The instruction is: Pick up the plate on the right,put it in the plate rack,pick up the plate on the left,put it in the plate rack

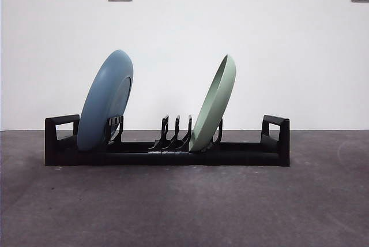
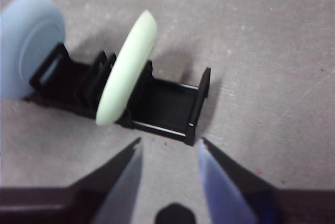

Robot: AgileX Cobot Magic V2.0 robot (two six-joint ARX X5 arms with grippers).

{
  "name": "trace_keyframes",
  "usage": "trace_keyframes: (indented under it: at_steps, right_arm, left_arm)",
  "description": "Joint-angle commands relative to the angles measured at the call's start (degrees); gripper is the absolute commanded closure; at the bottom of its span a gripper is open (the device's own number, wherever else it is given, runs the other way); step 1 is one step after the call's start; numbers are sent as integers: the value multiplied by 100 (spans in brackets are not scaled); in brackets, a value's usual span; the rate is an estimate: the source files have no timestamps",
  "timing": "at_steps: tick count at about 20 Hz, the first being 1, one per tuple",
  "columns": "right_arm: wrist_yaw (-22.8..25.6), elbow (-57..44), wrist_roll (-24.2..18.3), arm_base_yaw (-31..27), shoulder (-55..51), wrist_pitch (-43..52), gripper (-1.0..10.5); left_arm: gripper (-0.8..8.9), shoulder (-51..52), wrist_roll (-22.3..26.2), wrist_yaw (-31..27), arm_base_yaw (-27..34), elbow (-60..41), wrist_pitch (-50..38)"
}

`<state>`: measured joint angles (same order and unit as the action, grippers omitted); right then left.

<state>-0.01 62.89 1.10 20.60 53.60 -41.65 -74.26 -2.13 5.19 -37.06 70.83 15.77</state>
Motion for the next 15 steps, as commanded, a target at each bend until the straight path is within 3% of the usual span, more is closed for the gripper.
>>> trace_keyframes:
  at_steps: [1, 4, 7, 13, 15]
  right_arm:
    - [-7, -7, -343, 2, 15, 9, 968]
    - [-9, -11, -356, 2, 15, 11, 962]
    - [-11, -269, -254, 2, -164, 339, 963]
    - [-7, -1641, 155, 2, -1296, 1331, 962]
    - [-2, -2065, 234, 4, -1624, 1456, 962]
  left_arm:
    - [821, 481, 708, -433, -9, -26, 570]
    - [821, 925, 872, -1228, 74, -28, 1333]
    - [821, 1279, 885, -1475, 278, -181, 1777]
    - [821, 2979, 566, -1893, 382, -2271, 741]
    - [821, 3657, 229, -2046, 378, -3049, 492]
